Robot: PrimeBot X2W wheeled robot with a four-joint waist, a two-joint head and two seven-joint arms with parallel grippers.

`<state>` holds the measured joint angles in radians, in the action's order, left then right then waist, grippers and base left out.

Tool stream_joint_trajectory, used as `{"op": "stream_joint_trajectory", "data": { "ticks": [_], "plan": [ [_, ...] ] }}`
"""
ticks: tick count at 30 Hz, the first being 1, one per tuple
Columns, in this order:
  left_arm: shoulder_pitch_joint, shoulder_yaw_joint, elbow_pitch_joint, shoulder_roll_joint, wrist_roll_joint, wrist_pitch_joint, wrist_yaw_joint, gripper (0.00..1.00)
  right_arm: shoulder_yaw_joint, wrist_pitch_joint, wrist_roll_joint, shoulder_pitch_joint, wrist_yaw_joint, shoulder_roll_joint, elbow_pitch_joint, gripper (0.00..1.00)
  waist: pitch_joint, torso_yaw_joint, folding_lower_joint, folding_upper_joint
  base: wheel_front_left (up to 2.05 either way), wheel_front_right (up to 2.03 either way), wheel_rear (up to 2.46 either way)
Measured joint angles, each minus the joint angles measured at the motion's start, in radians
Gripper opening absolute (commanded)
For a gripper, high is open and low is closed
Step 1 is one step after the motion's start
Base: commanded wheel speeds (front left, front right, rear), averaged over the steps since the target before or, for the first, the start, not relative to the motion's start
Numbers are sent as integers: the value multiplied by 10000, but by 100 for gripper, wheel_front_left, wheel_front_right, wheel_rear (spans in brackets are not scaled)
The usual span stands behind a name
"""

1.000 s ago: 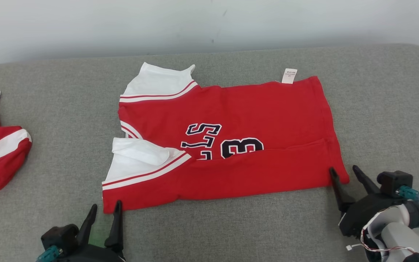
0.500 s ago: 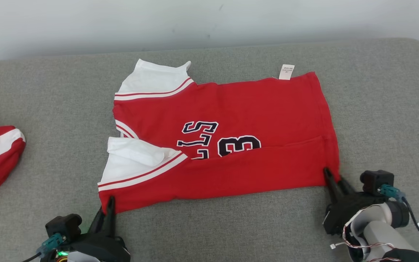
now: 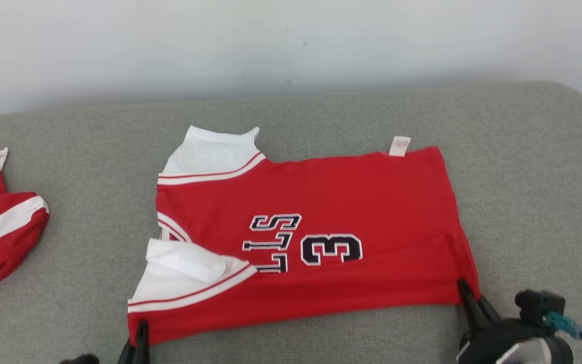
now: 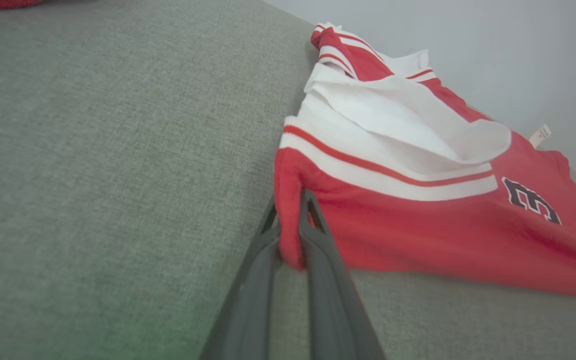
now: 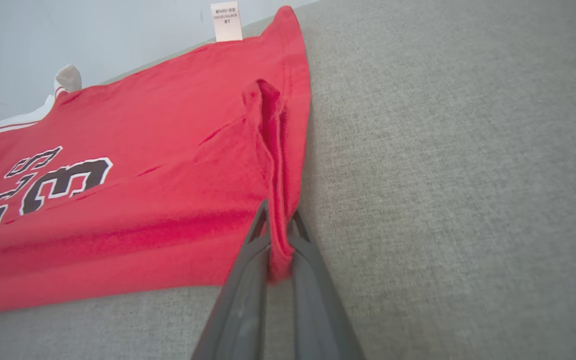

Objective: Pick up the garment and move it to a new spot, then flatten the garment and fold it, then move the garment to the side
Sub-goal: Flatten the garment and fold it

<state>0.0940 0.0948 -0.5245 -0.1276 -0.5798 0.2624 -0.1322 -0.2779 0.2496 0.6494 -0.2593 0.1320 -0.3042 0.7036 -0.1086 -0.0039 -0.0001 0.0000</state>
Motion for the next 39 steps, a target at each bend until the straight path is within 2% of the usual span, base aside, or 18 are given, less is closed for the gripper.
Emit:
{"op": "stream_joint_trajectory", "data": {
  "ticks": [9,10,11,12,13,22,26,32,36,39],
  "plan": [
    [-634,-130,288,174,176,0,2,0,295,-577,384,1380,0,-190,-1243,0,117,90,0,0,0,0,0],
    [-669,-140,240,190,178,0,2,3,328,-648,322,1448,0,-207,-1323,0,127,76,0,0,0,0,0],
    [-683,-163,211,221,198,0,2,42,374,-675,272,1514,0,-217,-1400,32,135,65,0,0,0,0,0],
    [-682,-196,198,244,282,0,2,73,422,-721,209,1569,0,-226,-1478,72,145,52,0,0,0,0,0],
    [-682,-240,224,244,374,0,2,100,447,-686,79,1592,0,-232,-1572,100,160,42,0,0,0,0,0],
    [-785,-1708,1883,487,1227,2,6,100,1415,-130,-1164,1564,0,-169,-2472,100,335,29,0,0,0,0,0],
    [-964,-2161,2895,581,2577,2,6,100,1687,67,-1873,1560,0,159,-3047,100,383,72,0,0,0,0,0],
    [-1160,-2144,3910,639,4523,2,6,100,2054,123,-2683,1616,0,999,-4036,100,408,138,1,0,0,0,0],
    [-1302,-2050,4155,688,5037,2,50,100,2341,142,-3076,1981,0,1603,-4681,100,411,175,1,0,0,0,0],
    [-1381,-2057,4146,713,5200,2,163,100,2525,144,-3657,2252,0,1802,-5177,100,406,235,1,0,0,0,0]
  ]
}}
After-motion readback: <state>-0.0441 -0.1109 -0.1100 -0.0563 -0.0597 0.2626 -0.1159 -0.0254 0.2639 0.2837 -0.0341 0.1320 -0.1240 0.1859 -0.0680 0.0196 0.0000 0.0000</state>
